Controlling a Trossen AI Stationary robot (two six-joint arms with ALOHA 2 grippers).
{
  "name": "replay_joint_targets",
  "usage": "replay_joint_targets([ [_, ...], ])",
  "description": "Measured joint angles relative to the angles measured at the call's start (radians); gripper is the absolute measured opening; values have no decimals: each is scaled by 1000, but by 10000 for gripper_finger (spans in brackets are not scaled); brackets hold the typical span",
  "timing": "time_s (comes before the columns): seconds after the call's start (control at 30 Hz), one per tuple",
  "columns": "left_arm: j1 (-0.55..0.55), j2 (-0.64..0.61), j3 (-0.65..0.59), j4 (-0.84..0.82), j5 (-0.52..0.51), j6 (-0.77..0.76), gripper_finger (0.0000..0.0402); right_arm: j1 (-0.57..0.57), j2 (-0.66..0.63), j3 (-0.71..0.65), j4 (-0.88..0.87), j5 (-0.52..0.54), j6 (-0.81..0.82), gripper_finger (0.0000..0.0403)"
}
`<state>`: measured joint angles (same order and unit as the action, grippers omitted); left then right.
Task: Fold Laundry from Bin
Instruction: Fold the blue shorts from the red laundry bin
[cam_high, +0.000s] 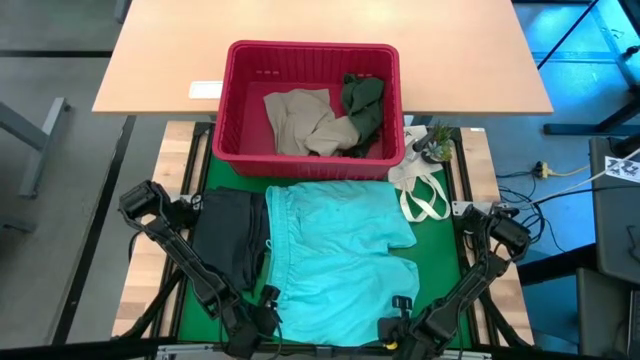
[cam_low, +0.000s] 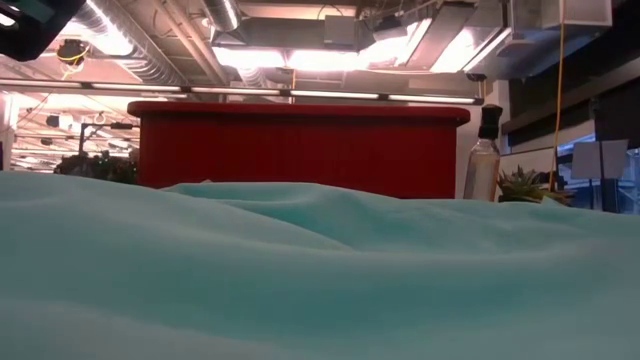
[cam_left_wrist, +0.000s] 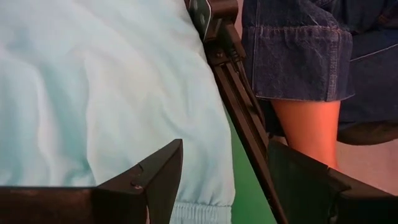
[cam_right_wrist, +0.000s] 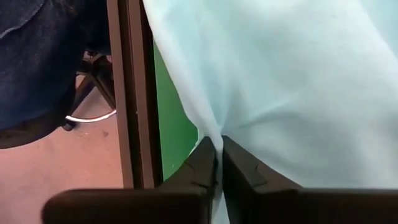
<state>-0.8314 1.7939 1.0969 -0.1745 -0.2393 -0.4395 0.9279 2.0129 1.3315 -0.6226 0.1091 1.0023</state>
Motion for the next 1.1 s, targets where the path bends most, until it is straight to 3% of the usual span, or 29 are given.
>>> replay_joint_targets([
  [0.27, -13, 0, 1, -12, 40, 5, 226, 2, 4, 114, -166, 67, -16, 10],
  [0.7, -29, 4, 1, -124, -39, 7, 226, 1, 2, 115, -164, 73, -12, 4],
  [1.1, -38, 101, 2, -127, -46, 7, 222, 1, 1, 116, -164, 82, -9, 2],
])
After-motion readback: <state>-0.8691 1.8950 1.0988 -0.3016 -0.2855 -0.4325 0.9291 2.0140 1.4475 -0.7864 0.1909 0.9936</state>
